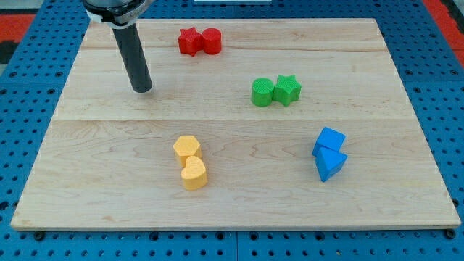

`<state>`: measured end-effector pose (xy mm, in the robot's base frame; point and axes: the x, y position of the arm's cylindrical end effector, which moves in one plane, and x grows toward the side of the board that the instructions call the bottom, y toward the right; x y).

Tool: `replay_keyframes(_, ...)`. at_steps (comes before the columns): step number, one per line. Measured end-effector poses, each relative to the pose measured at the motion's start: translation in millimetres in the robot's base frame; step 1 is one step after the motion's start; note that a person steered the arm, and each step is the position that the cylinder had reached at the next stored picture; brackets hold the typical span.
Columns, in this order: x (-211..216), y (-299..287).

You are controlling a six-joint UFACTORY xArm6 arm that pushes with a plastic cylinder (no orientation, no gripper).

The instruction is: Drag red blocks towards top right side of the board

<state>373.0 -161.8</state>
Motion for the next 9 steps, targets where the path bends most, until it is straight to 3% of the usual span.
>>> replay_keyframes(1, -55.8, -54.8)
replay_keyframes(2, -97.0, -14.6)
replay_keyframes(3, -100.0, 34.8)
replay_keyframes(6, -115.2, 24.8)
replay_keyframes(9, -115.2, 170.1)
